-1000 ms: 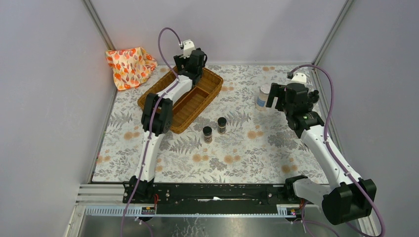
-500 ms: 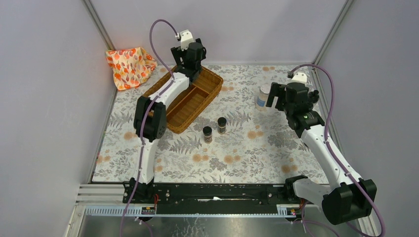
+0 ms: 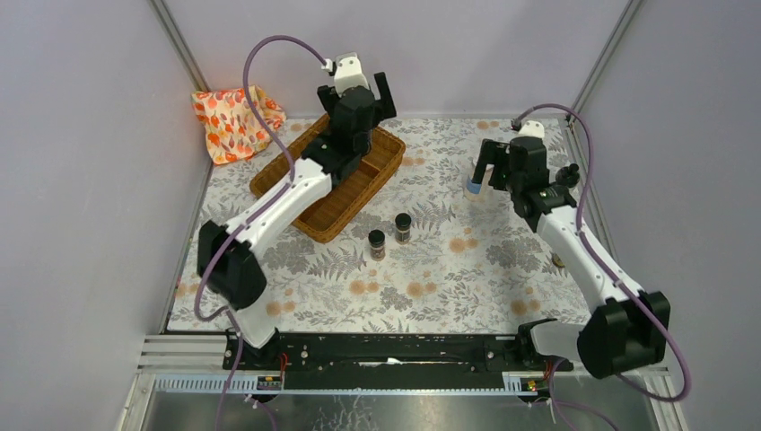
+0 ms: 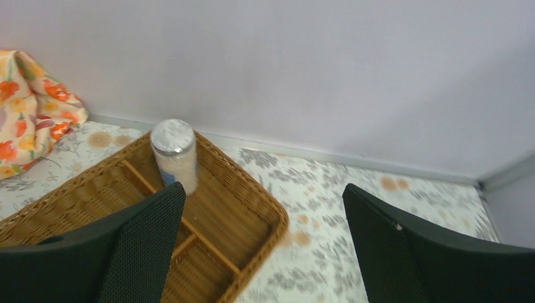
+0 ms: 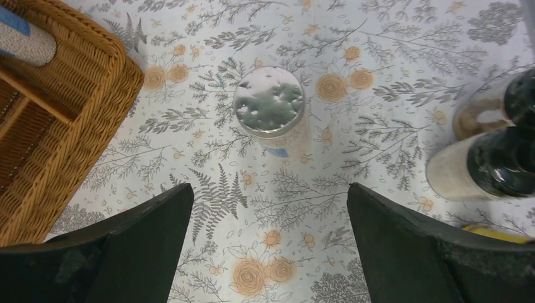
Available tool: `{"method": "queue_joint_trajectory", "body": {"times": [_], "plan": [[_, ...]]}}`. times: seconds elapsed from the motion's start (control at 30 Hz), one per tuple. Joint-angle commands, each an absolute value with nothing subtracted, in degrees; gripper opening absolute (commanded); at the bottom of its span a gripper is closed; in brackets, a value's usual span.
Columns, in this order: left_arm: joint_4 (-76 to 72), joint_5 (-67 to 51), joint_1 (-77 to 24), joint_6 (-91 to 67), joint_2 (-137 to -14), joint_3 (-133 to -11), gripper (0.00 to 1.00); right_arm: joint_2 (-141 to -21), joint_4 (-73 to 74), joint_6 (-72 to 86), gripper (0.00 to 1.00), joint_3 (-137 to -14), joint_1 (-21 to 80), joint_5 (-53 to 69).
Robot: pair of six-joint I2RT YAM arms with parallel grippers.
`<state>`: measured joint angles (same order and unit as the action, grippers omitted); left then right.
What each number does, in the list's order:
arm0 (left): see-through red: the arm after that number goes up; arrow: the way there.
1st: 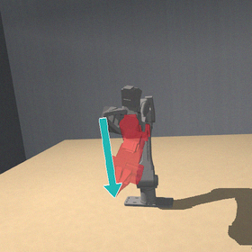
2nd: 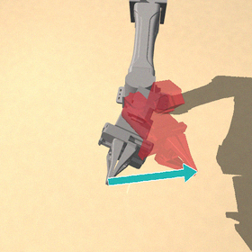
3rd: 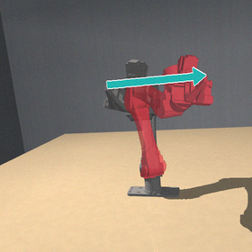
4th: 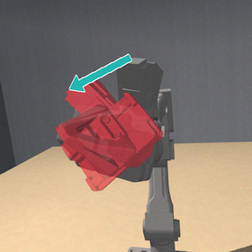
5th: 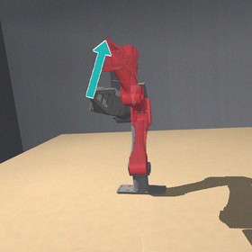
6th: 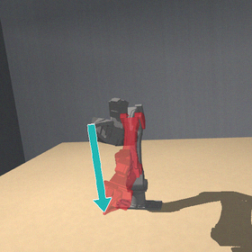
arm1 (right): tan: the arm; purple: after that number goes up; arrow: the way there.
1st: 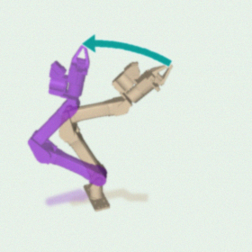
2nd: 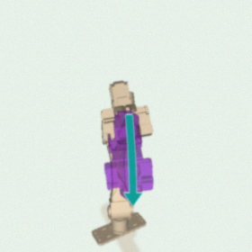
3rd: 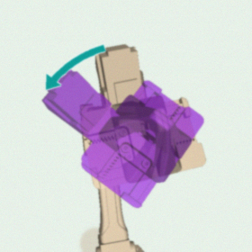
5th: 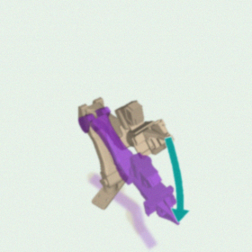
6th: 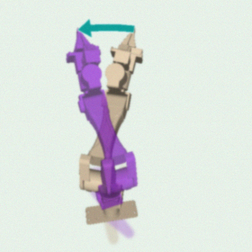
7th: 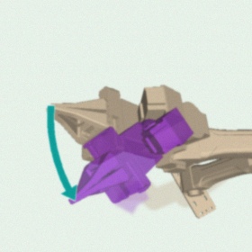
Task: Organize the condiment bottles
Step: Place the bottle in the storage box, then pick up the bottle from the center of the board.
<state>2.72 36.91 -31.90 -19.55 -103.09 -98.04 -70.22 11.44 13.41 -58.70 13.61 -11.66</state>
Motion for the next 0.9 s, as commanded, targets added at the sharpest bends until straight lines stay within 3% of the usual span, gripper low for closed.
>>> {"method": "queue_joint_trajectory", "body": {"times": [0.0,0.3,0.87], "plan": [[5.70,33.97,-37.10,-17.65,-93.46,-90.57,0.99,-75.13,12.06,12.97,1.00,-64.10,14.15,-8.87],[10.52,34.03,-43.00,-18.48,-77.59,-79.02,0.99,-77.07,10.42,14.01,0.99,-64.15,14.15,-9.05],[18.13,29.41,-43.88,-18.56,-69.71,-72.80,0.99,-85.97,7.95,7.18,1.00,-66.92,14.19,-13.09]]}}
